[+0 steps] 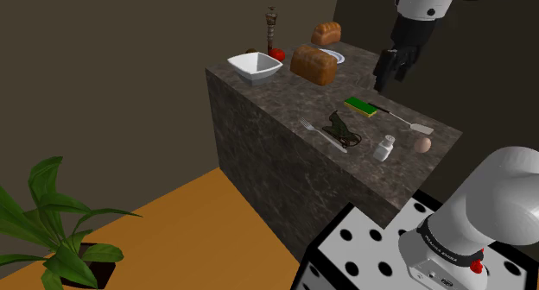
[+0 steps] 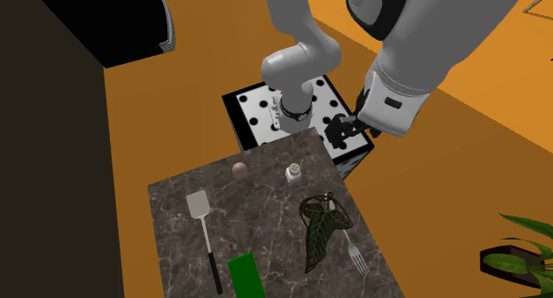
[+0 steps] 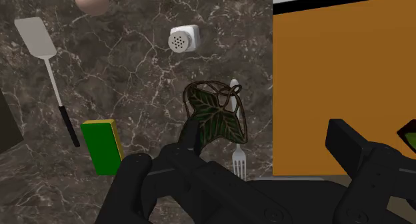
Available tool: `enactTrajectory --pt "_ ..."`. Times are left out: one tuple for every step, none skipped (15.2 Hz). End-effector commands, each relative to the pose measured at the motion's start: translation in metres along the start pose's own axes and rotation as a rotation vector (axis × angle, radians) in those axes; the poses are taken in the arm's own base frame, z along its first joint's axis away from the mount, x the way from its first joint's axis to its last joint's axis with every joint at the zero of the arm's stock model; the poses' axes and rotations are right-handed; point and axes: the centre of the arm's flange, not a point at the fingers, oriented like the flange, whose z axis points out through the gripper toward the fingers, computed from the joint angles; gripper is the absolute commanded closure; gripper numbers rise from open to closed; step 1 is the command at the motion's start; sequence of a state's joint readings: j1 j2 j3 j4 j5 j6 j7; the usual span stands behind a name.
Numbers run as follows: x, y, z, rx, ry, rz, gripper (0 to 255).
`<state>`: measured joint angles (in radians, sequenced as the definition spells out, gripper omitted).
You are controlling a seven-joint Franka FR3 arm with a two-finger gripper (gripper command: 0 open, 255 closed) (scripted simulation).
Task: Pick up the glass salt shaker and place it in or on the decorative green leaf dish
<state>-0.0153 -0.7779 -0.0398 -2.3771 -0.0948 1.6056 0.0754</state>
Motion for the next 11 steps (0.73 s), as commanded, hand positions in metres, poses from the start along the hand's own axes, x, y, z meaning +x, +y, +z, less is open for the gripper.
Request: enactTrajectory --pt "0.000 0.000 0.000 0.000 0.000 0.000 0" --pt "-0.003 0.005 0.012 -0.003 -0.001 -0.004 0" --pt "-0.006 0.010 0.023 -0.006 -0.001 -0.009 0" --pt "-0.009 0.015 0.035 -0.010 -0.002 -0.013 0" --pt "-0.012 0.019 0.047 -0.013 -0.002 -0.018 0" --pt "-0.015 0.024 0.058 -0.016 -0.003 -0.022 0" --pt "-0.018 0.029 0.070 -0.019 -0.003 -0.026 0" --pt "-0.021 0.035 0.081 -0.022 -0.004 -0.031 0" --pt "-0.024 0.040 0.093 -0.026 -0.004 -0.035 0" --pt "-0.027 0.045 0.105 -0.029 -0.005 -0.040 0" --pt "-0.030 0.050 0.116 -0.032 -0.005 -0.044 0"
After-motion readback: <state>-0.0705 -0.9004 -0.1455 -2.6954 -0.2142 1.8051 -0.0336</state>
